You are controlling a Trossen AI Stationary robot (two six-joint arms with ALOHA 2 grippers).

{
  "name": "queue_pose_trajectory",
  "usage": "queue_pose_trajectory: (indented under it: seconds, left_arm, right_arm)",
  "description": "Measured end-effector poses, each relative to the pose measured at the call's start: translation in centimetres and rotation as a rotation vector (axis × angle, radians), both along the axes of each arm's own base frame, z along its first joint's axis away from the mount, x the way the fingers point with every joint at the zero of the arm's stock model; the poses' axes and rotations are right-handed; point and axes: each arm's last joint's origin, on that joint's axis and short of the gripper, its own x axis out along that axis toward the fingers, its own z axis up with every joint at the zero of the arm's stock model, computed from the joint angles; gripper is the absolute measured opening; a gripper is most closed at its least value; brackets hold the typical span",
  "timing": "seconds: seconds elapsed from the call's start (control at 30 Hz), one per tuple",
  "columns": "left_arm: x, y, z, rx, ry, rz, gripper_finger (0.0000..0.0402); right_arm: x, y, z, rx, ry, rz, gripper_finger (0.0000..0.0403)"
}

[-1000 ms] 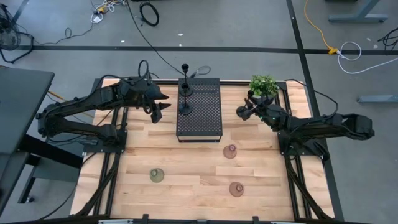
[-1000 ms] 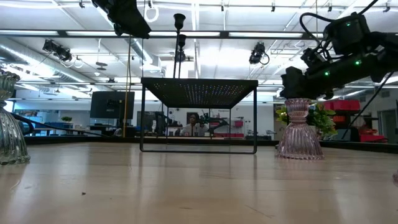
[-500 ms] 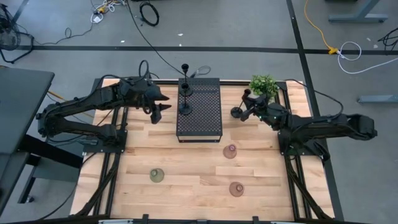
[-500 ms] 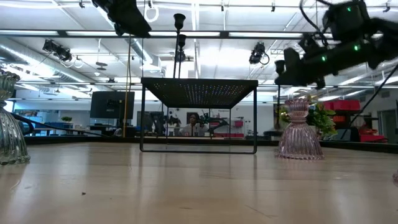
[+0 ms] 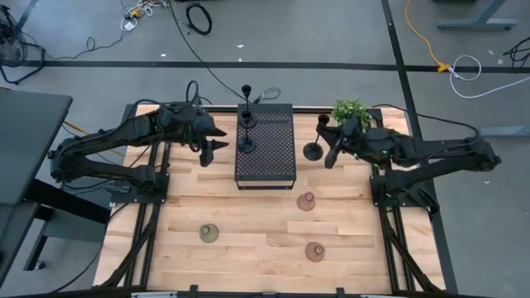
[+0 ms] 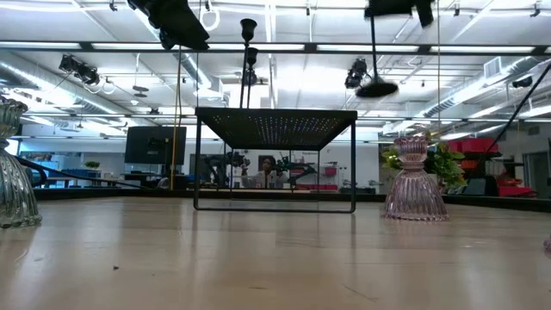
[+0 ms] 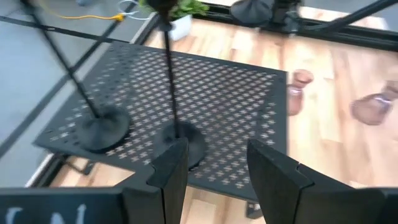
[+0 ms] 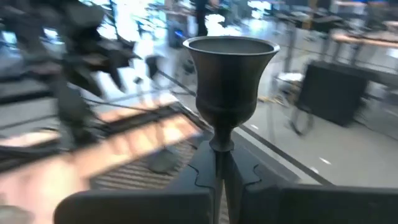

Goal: Pick & Place candle stick holders
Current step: Put the black candle holder on the shelf

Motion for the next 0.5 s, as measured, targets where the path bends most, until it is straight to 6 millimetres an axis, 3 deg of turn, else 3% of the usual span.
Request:
queue_pose_trajectory:
  seconds: [0.13, 0.33, 0.5]
  left_arm:
    - [0.2, -0.2, 0.3, -0.036, -0.044, -0.079, 0.0165]
    - [0.6, -0.4, 1.0, -0.037, -0.132, -0.17, 0.0165]
    - [0.8, -0.7, 1.4, -0.034, -0.177, -0.233, 0.0165]
  right_arm:
    - [1.3, 2.2, 1.6, -0.013, -0.011, 0.097, 0.0001]
    - [5.4, 5.3, 1.4, -0.056, 0.038, 0.177, 0.0001]
    - [8.9, 6.6, 1.9, -0.105, 0.031, 0.258, 0.0001]
